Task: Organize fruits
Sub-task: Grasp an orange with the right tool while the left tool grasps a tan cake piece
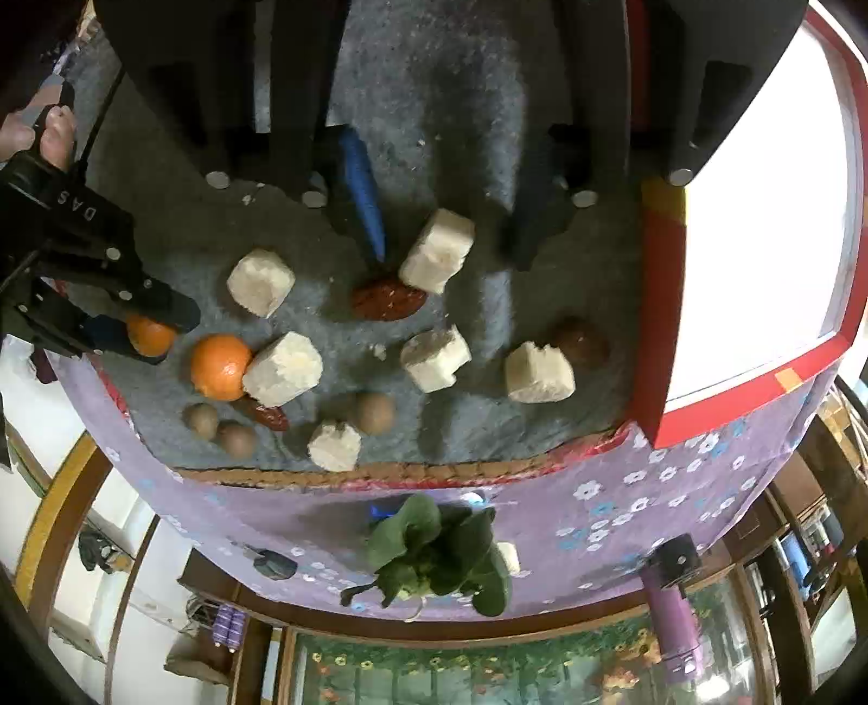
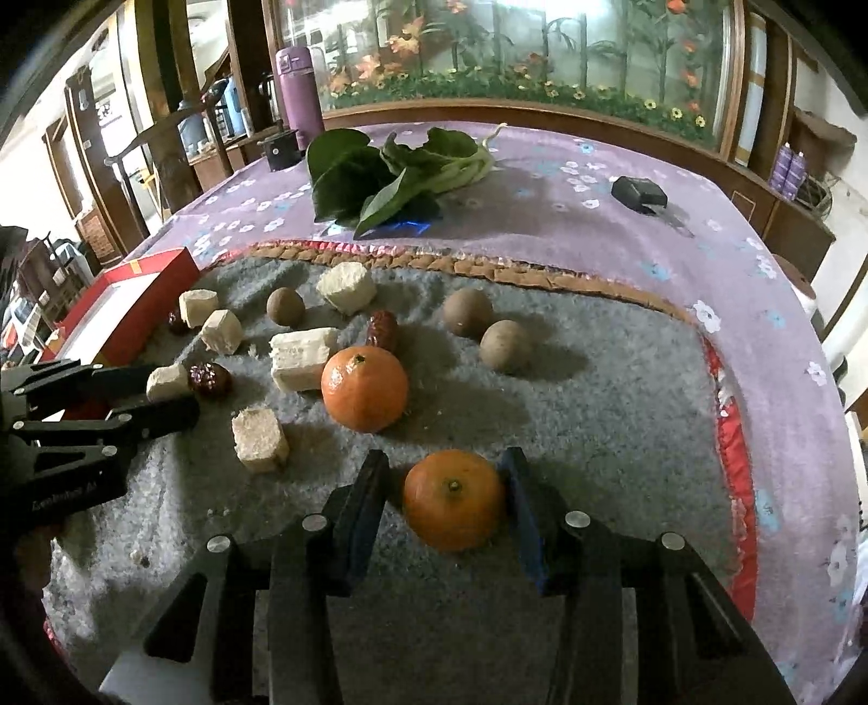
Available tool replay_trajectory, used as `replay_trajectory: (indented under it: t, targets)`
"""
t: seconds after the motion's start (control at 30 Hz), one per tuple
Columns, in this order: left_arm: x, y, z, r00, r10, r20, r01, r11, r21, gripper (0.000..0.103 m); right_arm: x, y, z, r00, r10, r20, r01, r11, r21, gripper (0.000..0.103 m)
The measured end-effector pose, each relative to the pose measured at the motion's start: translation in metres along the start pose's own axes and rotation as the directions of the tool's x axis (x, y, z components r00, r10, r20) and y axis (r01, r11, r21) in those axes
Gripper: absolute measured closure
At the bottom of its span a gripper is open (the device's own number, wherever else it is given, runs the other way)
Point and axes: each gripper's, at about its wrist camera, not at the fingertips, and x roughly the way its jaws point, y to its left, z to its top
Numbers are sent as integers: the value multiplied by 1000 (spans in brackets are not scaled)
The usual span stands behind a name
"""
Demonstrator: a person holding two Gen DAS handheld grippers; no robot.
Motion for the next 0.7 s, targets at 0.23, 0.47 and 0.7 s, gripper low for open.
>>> replay_trajectory:
  t: [0.23,0.47,0.7]
  targets:
    - [-4,2,-6,999,3,40,-4,1000,15,79,-2,-4,-1,1000,2,6,-2,1000,15,68]
    - [-14,-4,-7,998,4,67,-7,999,45,81,-4,-10,-1,999,35,12,-36,997,62,68]
    - [-26,3,-18,995,-43,92,43,999,0,81,-9,-15,-1,993,116,37,-120,986,116,69]
